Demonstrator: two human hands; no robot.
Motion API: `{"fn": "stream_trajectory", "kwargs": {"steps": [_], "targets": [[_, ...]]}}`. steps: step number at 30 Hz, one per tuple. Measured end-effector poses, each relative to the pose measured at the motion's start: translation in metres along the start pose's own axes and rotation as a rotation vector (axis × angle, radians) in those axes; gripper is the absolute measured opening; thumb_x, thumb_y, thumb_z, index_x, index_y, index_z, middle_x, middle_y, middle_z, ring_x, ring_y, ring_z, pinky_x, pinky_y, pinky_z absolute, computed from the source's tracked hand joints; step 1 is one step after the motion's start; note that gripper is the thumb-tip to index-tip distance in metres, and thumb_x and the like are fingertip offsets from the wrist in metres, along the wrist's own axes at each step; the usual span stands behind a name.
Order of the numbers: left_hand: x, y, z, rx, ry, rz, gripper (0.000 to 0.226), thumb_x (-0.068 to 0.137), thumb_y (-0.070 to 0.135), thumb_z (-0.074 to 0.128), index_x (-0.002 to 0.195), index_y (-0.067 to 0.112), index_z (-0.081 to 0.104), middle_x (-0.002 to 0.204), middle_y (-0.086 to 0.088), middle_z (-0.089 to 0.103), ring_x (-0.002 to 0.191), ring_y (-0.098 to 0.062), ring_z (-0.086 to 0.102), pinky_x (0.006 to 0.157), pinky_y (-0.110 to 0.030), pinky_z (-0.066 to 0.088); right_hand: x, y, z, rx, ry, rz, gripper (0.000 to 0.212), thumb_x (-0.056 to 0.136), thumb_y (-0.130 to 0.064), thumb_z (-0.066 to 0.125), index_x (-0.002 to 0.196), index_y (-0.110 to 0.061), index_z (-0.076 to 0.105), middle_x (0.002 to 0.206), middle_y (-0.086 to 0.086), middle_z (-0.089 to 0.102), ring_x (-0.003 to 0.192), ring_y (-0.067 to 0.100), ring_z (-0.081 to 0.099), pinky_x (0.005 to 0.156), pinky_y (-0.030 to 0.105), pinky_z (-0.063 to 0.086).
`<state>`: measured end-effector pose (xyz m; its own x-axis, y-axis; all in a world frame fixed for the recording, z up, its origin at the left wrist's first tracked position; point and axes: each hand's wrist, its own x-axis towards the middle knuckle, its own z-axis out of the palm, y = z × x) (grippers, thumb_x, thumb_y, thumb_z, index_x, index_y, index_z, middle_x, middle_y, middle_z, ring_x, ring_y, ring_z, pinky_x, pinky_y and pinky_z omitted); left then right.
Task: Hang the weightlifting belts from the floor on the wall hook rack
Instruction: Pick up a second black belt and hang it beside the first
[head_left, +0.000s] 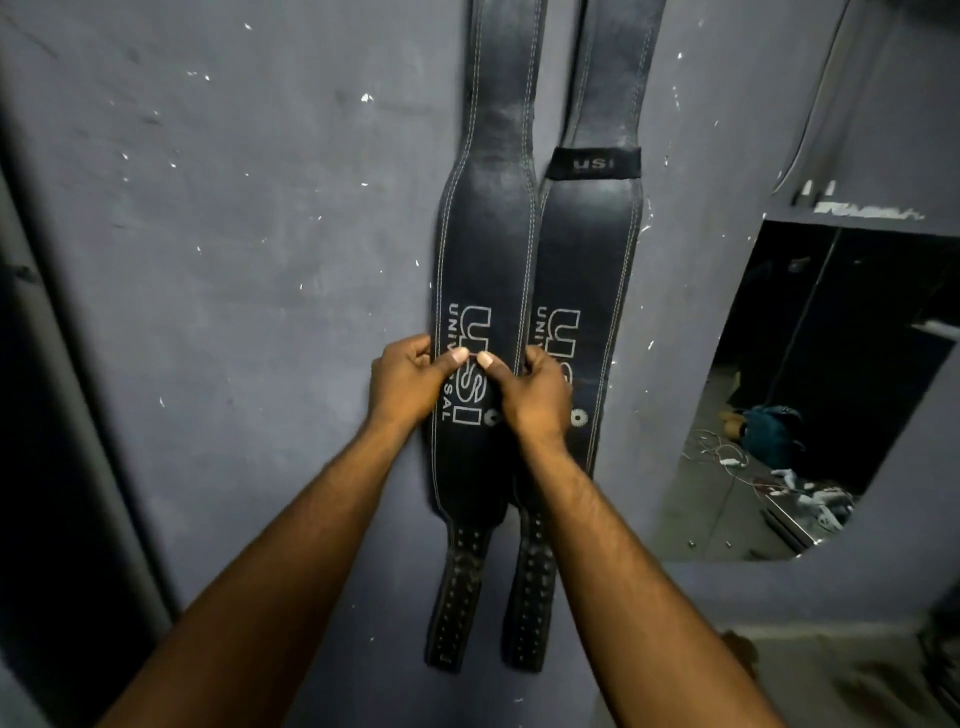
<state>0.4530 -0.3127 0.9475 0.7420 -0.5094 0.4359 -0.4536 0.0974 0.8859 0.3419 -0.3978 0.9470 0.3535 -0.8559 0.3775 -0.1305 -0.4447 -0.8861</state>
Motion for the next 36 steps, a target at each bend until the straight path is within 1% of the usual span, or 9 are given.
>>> {"fn": "stream_trajectory", "kwargs": {"steps": [5,9,12,15,22,27,31,34,36], "targets": [[-0.003,-0.001,0.005,0.118,0.091,0.047,0.030,0.082,0.044,0.072,0.097,0.018,0.074,0.085,0.001,0.077,0.077,-0.016,0.074,0.075,-0.041,0.061,-0.002,-0.003,0.005,-0.104,0.074,-0.037,0.050,0.080,-0.067,0.066,0.105,-0.024,0.065,0.091,-0.007,0.072,0.086,0.016,0.068,0.083,0.043,0.058],[-0.017,-0.024,0.002,-0.113,-0.047,-0.019,0.024,0.085,0.035,0.074,0.100,0.016,0.071,0.094,-0.002,0.078,0.087,-0.019,0.075,0.084,-0.045,0.061,-0.022,0.018,-0.002,-0.048,0.003,-0.035,0.043,0.079,-0.049,0.079,0.111,-0.023,0.065,0.104,-0.009,0.074,0.091,0.008,0.067,0.084,0.033,0.057],[-0.036,-0.051,0.004,-0.281,-0.238,-0.122,0.027,0.090,0.021,0.071,0.115,0.011,0.067,0.111,-0.008,0.075,0.102,-0.023,0.073,0.095,-0.048,0.057,-0.048,0.049,-0.003,0.002,-0.070,-0.006,0.040,0.079,-0.034,0.082,0.114,-0.025,0.066,0.106,-0.014,0.073,0.096,0.006,0.068,0.090,0.026,0.054],[-0.053,-0.079,0.010,-0.199,-0.310,-0.128,0.035,0.090,0.017,0.070,0.124,0.011,0.065,0.116,-0.006,0.074,0.108,-0.019,0.070,0.100,-0.047,0.054,-0.065,0.075,0.002,0.003,-0.115,0.043,0.035,0.084,-0.035,0.079,0.115,-0.025,0.067,0.106,-0.010,0.075,0.095,0.006,0.068,0.093,0.031,0.056],[-0.058,-0.079,0.027,0.176,-0.034,-0.072,0.037,0.086,0.040,0.070,0.118,0.022,0.069,0.109,0.001,0.076,0.097,-0.015,0.070,0.087,-0.032,0.057,-0.058,0.078,0.009,-0.197,-0.035,0.065,0.040,0.084,-0.057,0.070,0.105,-0.023,0.064,0.094,-0.003,0.075,0.089,0.021,0.070,0.086,0.040,0.057],[-0.069,-0.090,0.022,0.034,-0.185,-0.155,0.033,0.091,0.030,0.069,0.119,0.012,0.069,0.109,-0.006,0.075,0.097,-0.018,0.072,0.084,-0.026,0.058,-0.066,0.091,0.005,-0.157,-0.093,0.084,0.045,0.083,-0.052,0.075,0.117,-0.022,0.068,0.103,-0.006,0.075,0.084,0.008,0.064,0.085,0.030,0.057],[-0.081,-0.097,0.021,0.148,-0.135,-0.174,0.029,0.090,0.030,0.070,0.106,0.006,0.072,0.088,-0.005,0.072,0.070,-0.005,0.064,0.054,-0.003,0.044,-0.079,0.100,0.008,-0.175,-0.127,0.148,0.043,0.082,-0.048,0.077,0.115,-0.022,0.068,0.105,-0.003,0.075,0.091,0.014,0.068,0.088,0.037,0.058],[-0.084,-0.092,0.017,0.124,-0.143,-0.192,0.031,0.089,0.032,0.071,0.104,0.005,0.073,0.086,-0.003,0.071,0.072,-0.009,0.064,0.058,-0.009,0.046,-0.083,0.100,0.009,-0.176,-0.121,0.170,0.043,0.081,-0.049,0.077,0.113,-0.022,0.068,0.106,-0.002,0.075,0.096,0.018,0.070,0.091,0.041,0.058],[-0.086,-0.091,0.015,0.079,-0.188,-0.235,0.029,0.088,0.035,0.072,0.100,0.008,0.072,0.084,-0.002,0.070,0.077,-0.015,0.066,0.068,-0.021,0.052,-0.085,0.101,0.006,-0.197,-0.141,0.194,0.046,0.082,-0.050,0.076,0.115,-0.018,0.070,0.107,0.000,0.075,0.099,0.020,0.069,0.090,0.037,0.057]]}}
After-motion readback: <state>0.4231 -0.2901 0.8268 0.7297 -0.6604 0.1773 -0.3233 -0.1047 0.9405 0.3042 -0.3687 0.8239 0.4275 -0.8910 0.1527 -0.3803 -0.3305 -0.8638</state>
